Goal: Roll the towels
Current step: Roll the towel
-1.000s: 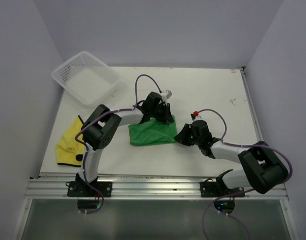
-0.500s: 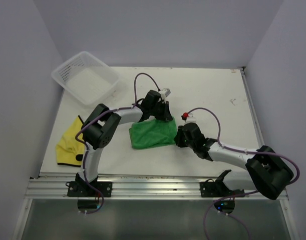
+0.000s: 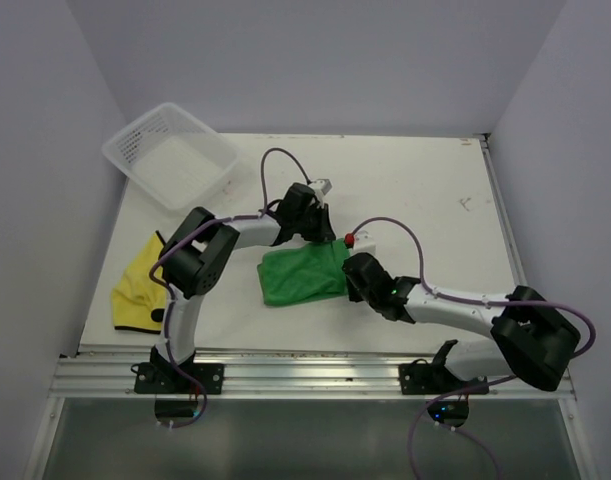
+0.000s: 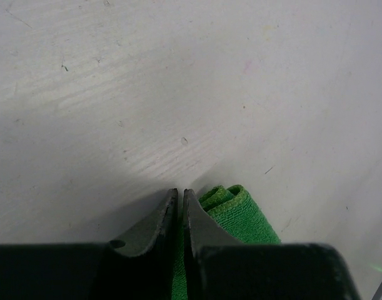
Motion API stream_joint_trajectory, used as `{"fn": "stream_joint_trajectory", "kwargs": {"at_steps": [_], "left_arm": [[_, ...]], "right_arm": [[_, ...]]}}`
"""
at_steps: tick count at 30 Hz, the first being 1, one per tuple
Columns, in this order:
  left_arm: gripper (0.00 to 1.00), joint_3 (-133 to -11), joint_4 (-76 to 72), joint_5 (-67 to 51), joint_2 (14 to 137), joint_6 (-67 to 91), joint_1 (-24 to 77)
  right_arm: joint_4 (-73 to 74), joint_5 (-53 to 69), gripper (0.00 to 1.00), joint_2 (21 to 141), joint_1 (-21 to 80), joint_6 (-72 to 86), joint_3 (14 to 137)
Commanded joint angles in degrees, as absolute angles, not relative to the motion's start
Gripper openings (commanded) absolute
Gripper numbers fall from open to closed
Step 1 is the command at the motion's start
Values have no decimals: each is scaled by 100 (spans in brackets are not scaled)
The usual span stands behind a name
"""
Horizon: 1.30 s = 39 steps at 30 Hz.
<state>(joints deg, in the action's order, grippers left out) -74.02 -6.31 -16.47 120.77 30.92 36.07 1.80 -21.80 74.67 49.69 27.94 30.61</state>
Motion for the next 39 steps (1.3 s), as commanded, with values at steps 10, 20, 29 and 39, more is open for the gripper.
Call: {"fn": "stream_joint_trajectory", "kwargs": {"at_steps": [10, 20, 29, 39], "left_arm": [[12, -7031, -694, -1477, 11549, 3076, 3560], [12, -7014, -633, -1485, 11479, 2997, 3481], [12, -6671, -668, -1582, 11162, 2909, 3112], [12, -6451, -422, -1424, 10644, 2707, 2830]], "right_arm": [[1107, -3365, 0, 8173, 5466, 2795, 3928], [1845, -4165, 0, 8850, 5976, 2690, 4693], [2680, -4745, 0, 10045, 6477, 2593, 5589], [3550, -5335, 0, 11144, 6943, 2444, 6574]]}}
